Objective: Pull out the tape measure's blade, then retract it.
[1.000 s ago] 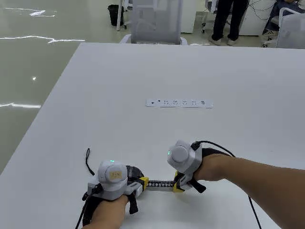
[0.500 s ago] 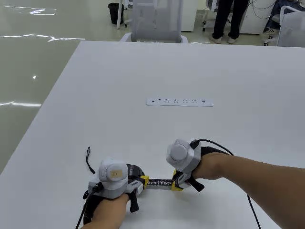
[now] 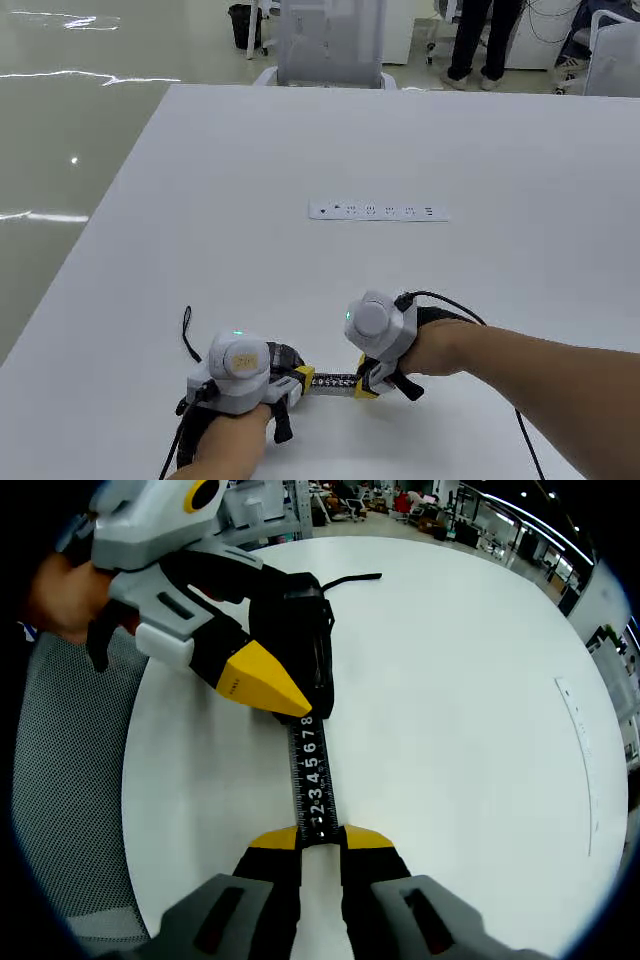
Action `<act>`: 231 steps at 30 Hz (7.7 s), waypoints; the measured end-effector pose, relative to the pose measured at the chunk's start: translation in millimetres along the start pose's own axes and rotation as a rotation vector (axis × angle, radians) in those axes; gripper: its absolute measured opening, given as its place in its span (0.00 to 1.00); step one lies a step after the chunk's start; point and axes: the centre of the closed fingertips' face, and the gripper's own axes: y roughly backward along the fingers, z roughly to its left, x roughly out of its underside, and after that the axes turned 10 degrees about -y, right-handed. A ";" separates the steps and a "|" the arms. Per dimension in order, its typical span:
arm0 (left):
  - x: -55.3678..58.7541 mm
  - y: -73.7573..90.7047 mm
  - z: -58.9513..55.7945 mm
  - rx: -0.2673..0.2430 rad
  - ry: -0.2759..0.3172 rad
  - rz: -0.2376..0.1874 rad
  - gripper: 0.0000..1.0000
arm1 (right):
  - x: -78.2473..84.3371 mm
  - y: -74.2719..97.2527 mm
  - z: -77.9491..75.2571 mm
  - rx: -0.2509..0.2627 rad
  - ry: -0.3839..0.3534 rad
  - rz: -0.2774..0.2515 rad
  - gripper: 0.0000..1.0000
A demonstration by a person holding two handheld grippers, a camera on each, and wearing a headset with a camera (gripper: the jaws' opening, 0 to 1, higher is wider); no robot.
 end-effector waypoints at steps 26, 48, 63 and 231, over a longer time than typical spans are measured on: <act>0.3 -0.4 0.1 0.002 0.001 0.001 0.61 | -14.8 -5.7 6.4 -0.008 0.000 -0.018 0.14; 0.0 -0.4 0.2 0.004 0.004 0.002 0.61 | -24.9 -10.8 8.9 -0.016 -0.002 -0.038 0.14; 0.1 -0.2 0.6 0.006 0.009 -0.002 0.61 | -32.3 -14.2 10.5 -0.021 0.012 -0.068 0.14; 35.7 127.4 76.8 0.263 -0.155 -0.156 0.99 | 123.9 128.0 25.9 0.343 -0.521 -0.639 1.00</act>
